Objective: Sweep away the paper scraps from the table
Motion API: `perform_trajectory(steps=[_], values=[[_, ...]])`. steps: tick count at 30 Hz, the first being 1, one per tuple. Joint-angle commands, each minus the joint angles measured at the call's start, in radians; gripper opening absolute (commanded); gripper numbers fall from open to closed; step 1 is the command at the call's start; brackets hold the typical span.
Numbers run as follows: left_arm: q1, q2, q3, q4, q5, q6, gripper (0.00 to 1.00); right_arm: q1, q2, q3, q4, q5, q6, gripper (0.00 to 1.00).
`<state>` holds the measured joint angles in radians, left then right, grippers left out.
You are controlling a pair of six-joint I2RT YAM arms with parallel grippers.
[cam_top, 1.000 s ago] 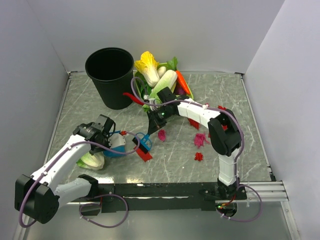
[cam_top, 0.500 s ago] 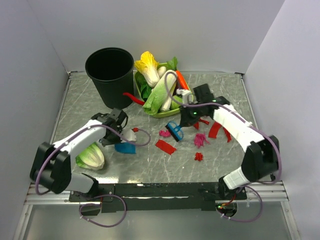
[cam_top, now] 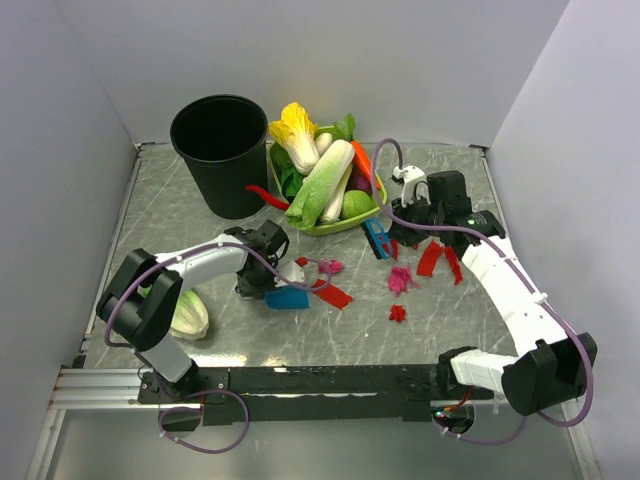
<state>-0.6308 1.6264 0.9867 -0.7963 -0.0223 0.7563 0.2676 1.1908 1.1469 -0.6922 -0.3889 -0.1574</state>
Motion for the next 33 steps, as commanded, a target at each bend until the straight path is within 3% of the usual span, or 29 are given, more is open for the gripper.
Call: perform_trajectory(steps=[1, 5, 11, 16, 19, 22, 23, 26, 33], values=[[-0.001, -0.014, -0.003, 0.065, 0.038, -0.058, 0.22, -0.01, 0.019, -0.016, 0.045, 0.198, 0.006, 0.0], [-0.001, -0.029, -0.031, 0.075, 0.056, -0.097, 0.37, -0.041, 0.052, -0.013, 0.063, 0.314, -0.01, 0.0], [0.057, -0.101, -0.106, 0.134, 0.117, -0.138, 0.45, -0.059, 0.092, 0.017, 0.088, 0.321, -0.014, 0.0], [0.077, -0.148, -0.178, 0.196, 0.151, -0.127, 0.46, -0.064, 0.119, 0.033, 0.094, 0.326, -0.016, 0.0], [0.086, -0.155, -0.195, 0.221, 0.185, -0.136, 0.41, -0.064, 0.133, 0.036, 0.091, 0.326, -0.037, 0.0], [0.086, -0.155, -0.206, 0.239, 0.211, -0.146, 0.3, -0.067, 0.145, 0.019, 0.108, 0.354, -0.066, 0.0], [0.086, -0.154, -0.201, 0.233, 0.213, -0.15, 0.2, -0.065, 0.148, 0.02, 0.111, 0.357, -0.076, 0.0], [0.086, -0.164, -0.163, 0.181, 0.194, -0.166, 0.01, -0.067, 0.165, 0.043, 0.115, 0.363, -0.138, 0.0], [0.079, -0.214, -0.073, -0.042, 0.062, -0.077, 0.01, -0.065, 0.211, 0.083, 0.129, 0.375, -0.295, 0.0]])
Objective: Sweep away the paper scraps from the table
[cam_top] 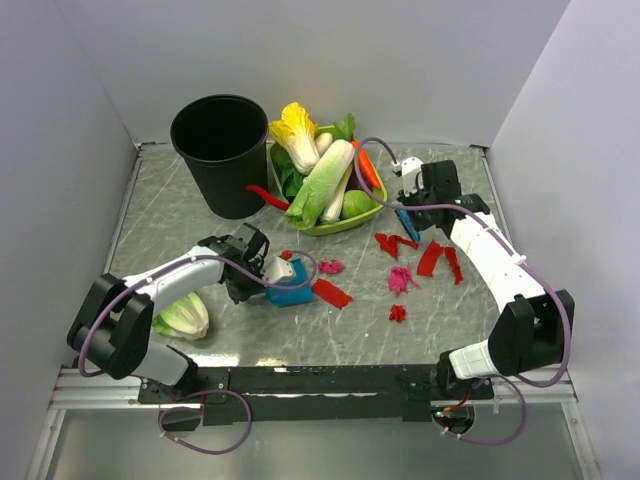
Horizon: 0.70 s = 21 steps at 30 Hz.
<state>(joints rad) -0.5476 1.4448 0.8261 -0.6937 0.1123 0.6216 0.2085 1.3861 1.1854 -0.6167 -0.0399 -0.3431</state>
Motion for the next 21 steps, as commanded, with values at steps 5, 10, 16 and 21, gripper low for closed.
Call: perform_trajectory(steps=[5, 10, 16, 21], values=[[-0.012, -0.015, 0.125, -0.224, -0.109, 0.104, 0.01, 0.0, 0.031, 0.036, 0.069, 0.029, -0.131, 0.0], [-0.048, 0.046, 0.16, -0.237, -0.218, 0.099, 0.01, 0.002, 0.056, -0.027, 0.101, 0.038, -0.148, 0.0], [-0.066, 0.086, 0.199, -0.237, -0.252, 0.096, 0.01, 0.037, 0.044, -0.128, 0.14, 0.061, -0.172, 0.0], [-0.086, 0.13, 0.222, -0.225, -0.247, 0.093, 0.01, 0.127, 0.057, -0.145, 0.115, 0.046, -0.143, 0.0]])
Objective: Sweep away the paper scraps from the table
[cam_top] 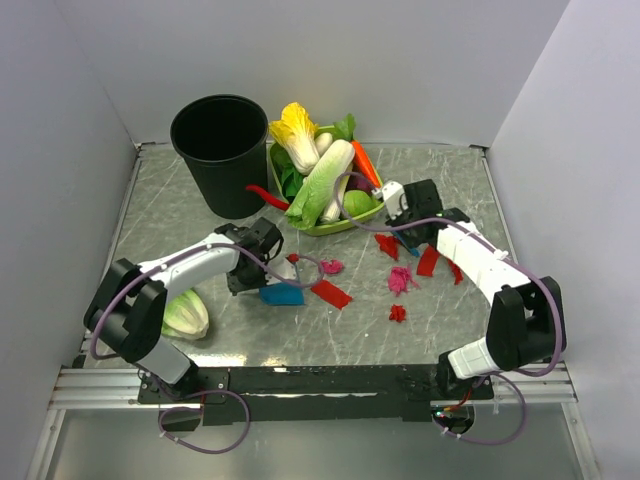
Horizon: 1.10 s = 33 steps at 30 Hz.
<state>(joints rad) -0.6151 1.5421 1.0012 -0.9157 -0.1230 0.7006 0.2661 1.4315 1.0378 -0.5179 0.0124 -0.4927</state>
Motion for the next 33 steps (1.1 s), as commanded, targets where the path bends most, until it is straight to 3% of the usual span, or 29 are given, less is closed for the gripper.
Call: perform_trajectory(steps=[1, 8, 14, 23, 33], values=[[-0.021, 0.038, 0.048, 0.004, -0.01, 0.014, 0.01, 0.112, 0.014, 0.002, 0.015, -0.006, 0.011, 0.0], [-0.049, 0.119, 0.08, 0.058, -0.01, 0.016, 0.01, 0.284, 0.033, 0.024, -0.022, -0.074, 0.063, 0.0], [-0.092, 0.153, 0.14, 0.057, 0.031, -0.021, 0.01, 0.357, 0.029, 0.067, -0.057, -0.187, 0.147, 0.0], [-0.187, 0.17, 0.163, 0.064, 0.114, -0.124, 0.01, 0.361, 0.067, 0.137, -0.06, -0.416, 0.356, 0.0], [-0.198, 0.112, 0.106, 0.126, 0.161, -0.145, 0.01, 0.276, -0.044, 0.107, -0.05, -0.508, 0.416, 0.0]])
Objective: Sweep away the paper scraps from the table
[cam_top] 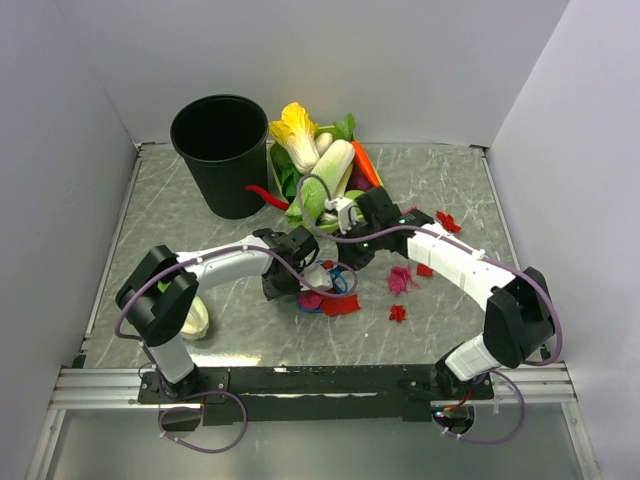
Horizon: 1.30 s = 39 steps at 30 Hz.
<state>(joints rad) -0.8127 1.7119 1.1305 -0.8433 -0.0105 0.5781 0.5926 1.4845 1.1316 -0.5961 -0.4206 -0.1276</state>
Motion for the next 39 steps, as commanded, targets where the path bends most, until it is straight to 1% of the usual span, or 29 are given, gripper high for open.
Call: perform_trajectory(steps=[1, 8, 10, 11, 14, 16, 19, 20, 21, 23, 26, 34, 36, 39], values=[[0.0, -0.066, -0.029, 0.065, 0.052, -0.02, 0.01, -0.062, -0.11, 0.01, 0.047, -0.082, 0.048, 0.0], [0.0, -0.098, -0.077, 0.113, 0.043, 0.0, 0.01, -0.092, -0.158, 0.043, 0.012, -0.05, 0.002, 0.0], [0.0, -0.095, -0.081, 0.113, 0.029, -0.004, 0.01, -0.093, -0.176, 0.028, 0.012, -0.006, 0.012, 0.0], [0.0, -0.098, -0.084, 0.109, 0.026, -0.006, 0.01, -0.091, -0.181, 0.027, -0.01, 0.046, 0.032, 0.0], [0.0, -0.119, -0.107, 0.108, 0.014, 0.014, 0.01, -0.102, -0.202, 0.016, -0.077, 0.097, 0.052, 0.0], [0.0, -0.129, -0.123, 0.121, -0.048, 0.028, 0.01, -0.112, -0.24, -0.015, -0.097, 0.106, 0.051, 0.0], [0.0, -0.136, -0.149, 0.121, -0.071, 0.013, 0.01, -0.114, -0.271, -0.044, -0.146, 0.088, 0.039, 0.0], [0.0, -0.138, -0.152, 0.118, -0.069, 0.005, 0.01, -0.114, -0.274, -0.049, -0.156, 0.069, 0.042, 0.0], [0.0, -0.141, -0.156, 0.113, -0.066, -0.001, 0.01, -0.116, -0.277, -0.056, -0.175, 0.016, 0.042, 0.0], [0.0, -0.162, -0.185, 0.122, -0.066, -0.014, 0.01, -0.116, -0.288, -0.082, -0.169, -0.042, 0.025, 0.0], [0.0, -0.176, -0.213, 0.133, -0.069, -0.021, 0.01, -0.111, -0.297, -0.114, -0.13, -0.093, 0.052, 0.0], [0.0, -0.169, -0.209, 0.138, -0.054, -0.044, 0.01, -0.111, -0.167, -0.132, -0.09, -0.113, 0.114, 0.0], [0.0, -0.163, -0.207, 0.136, -0.043, -0.043, 0.01, -0.111, -0.122, -0.113, -0.064, -0.118, 0.126, 0.0], [0.0, -0.159, -0.21, 0.142, -0.022, -0.026, 0.01, -0.111, -0.07, -0.067, -0.021, -0.147, 0.189, 0.0]])
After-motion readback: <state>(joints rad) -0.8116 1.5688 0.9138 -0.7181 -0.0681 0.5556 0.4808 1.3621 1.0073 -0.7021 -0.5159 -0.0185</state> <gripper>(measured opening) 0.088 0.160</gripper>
